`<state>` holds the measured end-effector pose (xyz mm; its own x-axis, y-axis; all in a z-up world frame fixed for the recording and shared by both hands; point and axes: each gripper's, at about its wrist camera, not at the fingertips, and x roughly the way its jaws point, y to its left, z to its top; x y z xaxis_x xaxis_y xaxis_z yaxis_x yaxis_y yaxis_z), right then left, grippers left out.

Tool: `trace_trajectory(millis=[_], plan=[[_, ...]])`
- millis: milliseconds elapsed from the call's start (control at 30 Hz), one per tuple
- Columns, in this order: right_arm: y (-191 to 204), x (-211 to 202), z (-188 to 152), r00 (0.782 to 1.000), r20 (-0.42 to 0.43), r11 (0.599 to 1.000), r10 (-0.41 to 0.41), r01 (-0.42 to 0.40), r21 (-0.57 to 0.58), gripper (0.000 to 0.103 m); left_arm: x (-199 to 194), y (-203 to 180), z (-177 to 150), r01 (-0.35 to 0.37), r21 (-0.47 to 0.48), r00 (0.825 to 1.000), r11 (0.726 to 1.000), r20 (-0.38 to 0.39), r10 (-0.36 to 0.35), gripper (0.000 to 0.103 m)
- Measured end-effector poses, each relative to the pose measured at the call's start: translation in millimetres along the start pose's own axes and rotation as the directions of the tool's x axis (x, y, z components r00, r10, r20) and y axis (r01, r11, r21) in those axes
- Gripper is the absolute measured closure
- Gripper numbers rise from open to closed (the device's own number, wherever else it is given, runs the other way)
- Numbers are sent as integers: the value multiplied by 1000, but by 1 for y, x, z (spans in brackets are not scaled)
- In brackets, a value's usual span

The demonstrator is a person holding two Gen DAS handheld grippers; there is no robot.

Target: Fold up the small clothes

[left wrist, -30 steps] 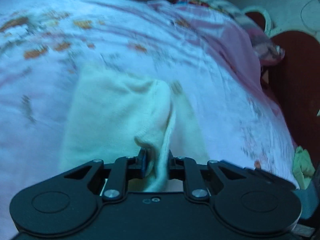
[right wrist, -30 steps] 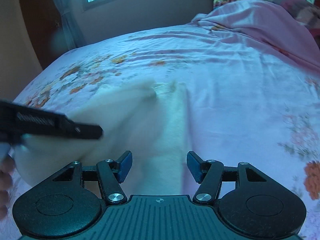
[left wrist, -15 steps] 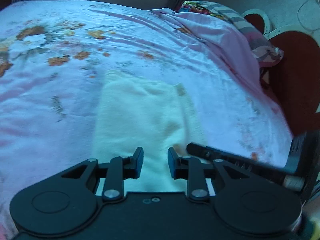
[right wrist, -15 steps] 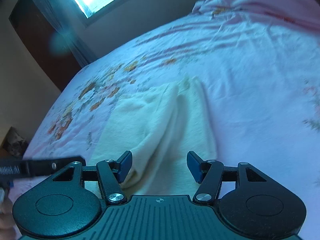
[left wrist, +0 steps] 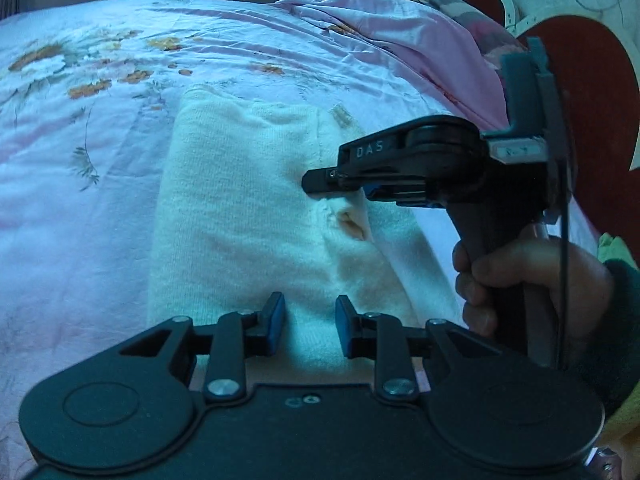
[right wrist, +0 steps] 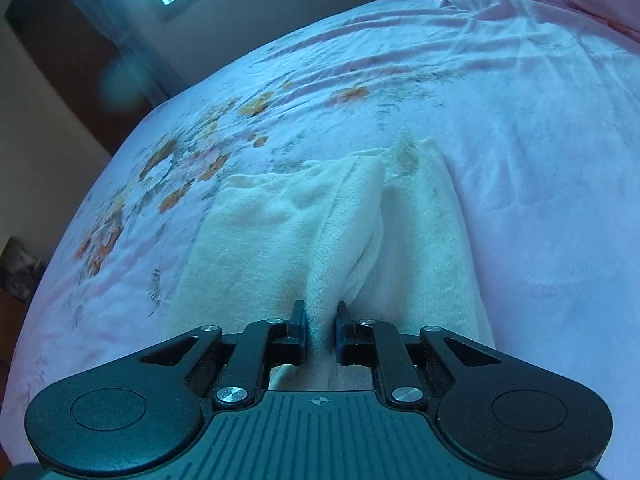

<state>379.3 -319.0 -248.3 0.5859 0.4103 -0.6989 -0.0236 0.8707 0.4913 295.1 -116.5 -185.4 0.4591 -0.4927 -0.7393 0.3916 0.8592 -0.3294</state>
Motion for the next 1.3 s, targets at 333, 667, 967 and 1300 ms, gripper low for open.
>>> trace_trajectory(millis=[333, 667, 967, 1300], plan=[[-8, 2, -2, 1000, 12, 999, 17, -18, 33, 47, 4, 6, 0, 38, -32, 999, 999, 3, -38, 79], [30, -32, 22, 988, 156, 975, -10, 44, -219, 94, 12, -13, 12, 90, -34, 996, 995, 23, -89, 79], [-5, -10, 19, 974, 23, 928, -227, 224, -297, 93, 46, -39, 10, 153, -63, 986, 986, -49, -156, 80], [-27, -101, -34, 997, 44, 997, -56, 58, -51, 45, -29, 9, 4, 1, 23, 1000, 1000, 13, -1, 80]])
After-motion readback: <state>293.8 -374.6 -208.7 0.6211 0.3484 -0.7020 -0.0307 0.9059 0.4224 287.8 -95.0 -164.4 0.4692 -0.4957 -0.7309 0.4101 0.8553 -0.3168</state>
